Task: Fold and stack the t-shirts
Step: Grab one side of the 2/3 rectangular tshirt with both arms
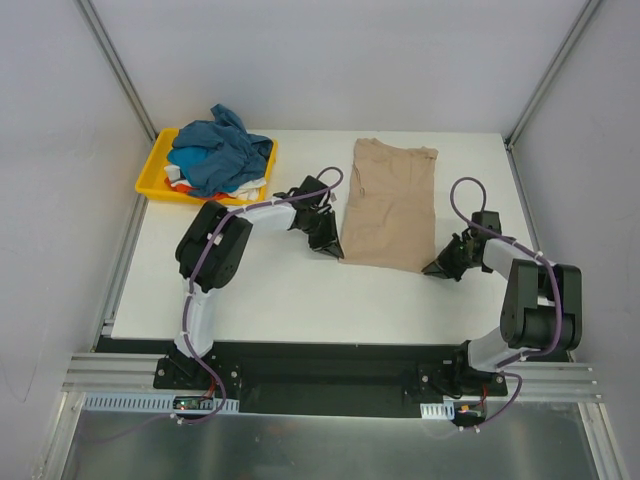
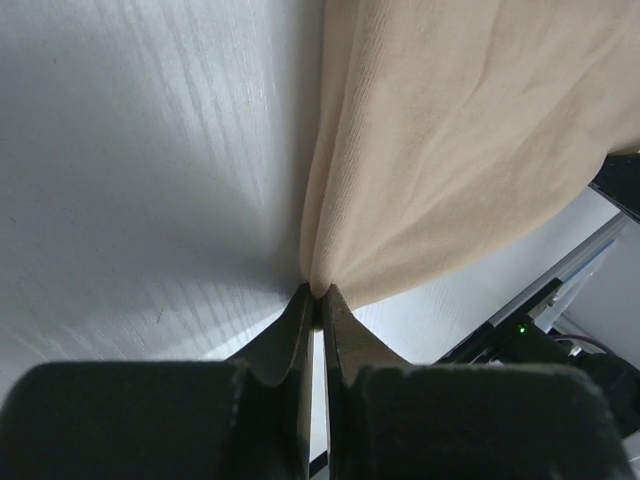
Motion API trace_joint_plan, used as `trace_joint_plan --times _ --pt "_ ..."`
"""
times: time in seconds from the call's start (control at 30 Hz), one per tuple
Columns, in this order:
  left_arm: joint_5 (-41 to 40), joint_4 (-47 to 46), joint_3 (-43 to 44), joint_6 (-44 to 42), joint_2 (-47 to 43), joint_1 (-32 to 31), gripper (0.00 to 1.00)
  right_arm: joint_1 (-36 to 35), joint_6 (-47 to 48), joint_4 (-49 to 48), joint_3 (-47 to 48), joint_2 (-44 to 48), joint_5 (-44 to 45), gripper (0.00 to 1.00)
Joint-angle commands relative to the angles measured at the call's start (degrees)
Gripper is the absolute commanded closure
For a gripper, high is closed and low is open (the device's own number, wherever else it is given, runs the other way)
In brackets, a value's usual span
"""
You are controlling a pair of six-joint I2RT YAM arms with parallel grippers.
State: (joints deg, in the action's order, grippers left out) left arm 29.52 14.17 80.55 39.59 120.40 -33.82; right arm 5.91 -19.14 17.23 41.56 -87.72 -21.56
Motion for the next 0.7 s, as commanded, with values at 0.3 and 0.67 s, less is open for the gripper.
trace_joint_plan --times 0.3,0.67 --pt "-1.4 1.7 -25.5 3.8 -29.8 -0.9 1.0 -8.6 1.6 25.2 -11.3 31.4 -11.2 0.99" --pt "0.1 17.5 -28.5 5.5 -54.5 -2.5 1.0 -12.2 0.8 44.7 -0.5 48.0 -21.1 0.99"
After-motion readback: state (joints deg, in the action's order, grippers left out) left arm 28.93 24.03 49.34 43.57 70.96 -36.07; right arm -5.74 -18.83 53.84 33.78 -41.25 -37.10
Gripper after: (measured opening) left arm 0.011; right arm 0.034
